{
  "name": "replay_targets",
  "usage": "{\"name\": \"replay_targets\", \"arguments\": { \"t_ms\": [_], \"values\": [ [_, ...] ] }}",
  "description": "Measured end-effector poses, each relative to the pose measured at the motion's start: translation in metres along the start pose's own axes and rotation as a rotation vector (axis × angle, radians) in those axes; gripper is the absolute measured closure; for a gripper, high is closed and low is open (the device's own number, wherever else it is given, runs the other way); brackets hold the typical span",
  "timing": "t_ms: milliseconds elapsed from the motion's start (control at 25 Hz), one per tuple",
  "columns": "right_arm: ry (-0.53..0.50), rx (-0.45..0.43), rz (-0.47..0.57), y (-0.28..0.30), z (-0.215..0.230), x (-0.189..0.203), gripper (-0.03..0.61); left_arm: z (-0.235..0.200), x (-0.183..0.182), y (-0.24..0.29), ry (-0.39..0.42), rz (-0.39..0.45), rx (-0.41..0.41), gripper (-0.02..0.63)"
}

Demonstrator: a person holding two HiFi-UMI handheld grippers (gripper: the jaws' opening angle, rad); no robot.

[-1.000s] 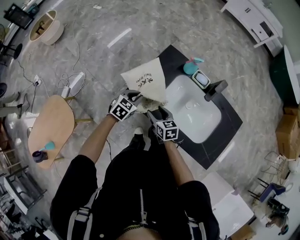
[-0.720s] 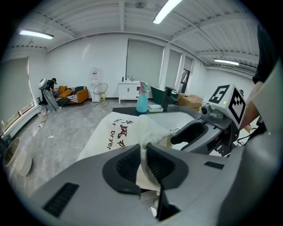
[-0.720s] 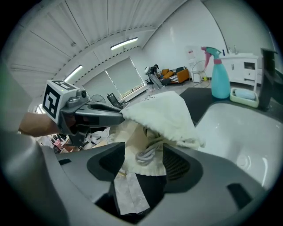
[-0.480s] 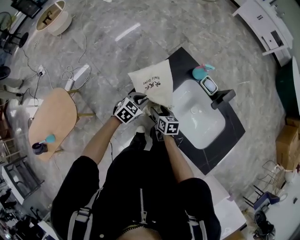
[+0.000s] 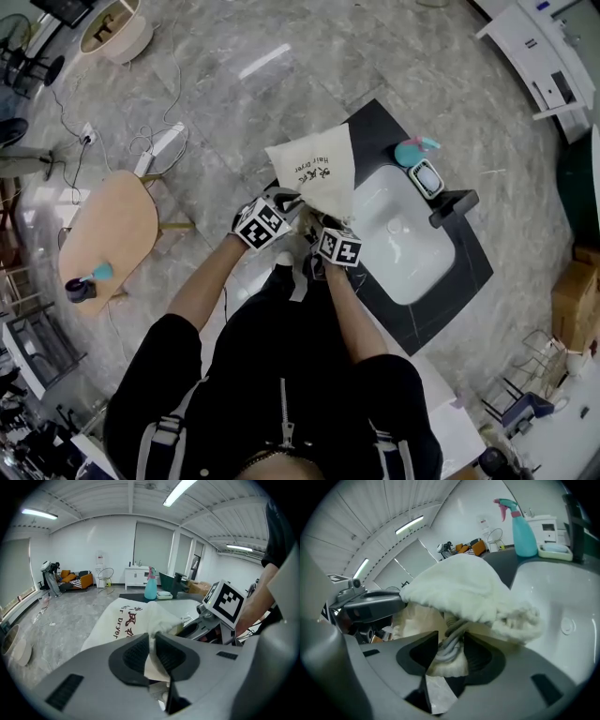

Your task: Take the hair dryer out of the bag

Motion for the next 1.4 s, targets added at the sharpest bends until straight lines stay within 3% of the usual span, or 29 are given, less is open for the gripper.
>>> {"name": "replay_targets", "arguments": {
  "t_ms": [360, 1400],
  "values": [
    [-0.005, 0.034, -0.006, -0.003, -0.001, -0.004, 0.44, 0.002, -0.002, 0.001, 0.024, 0.01, 0.007, 0.554],
    [-0.05, 0.067, -0.018, -0.032, 0.008, 0.016, 0.446, 0.013, -0.014, 0.0, 0.056, 0.036, 0.01, 0.554]
  ]
}}
Point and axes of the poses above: the fingertips, and each gripper's own axes: y forward along the fingers, z to its right, x out of its underside, the point moved 8 cm from there along -y, backward along the fingers, and after that the axes turned 2 degrees about -z, right-handed, at the moved point
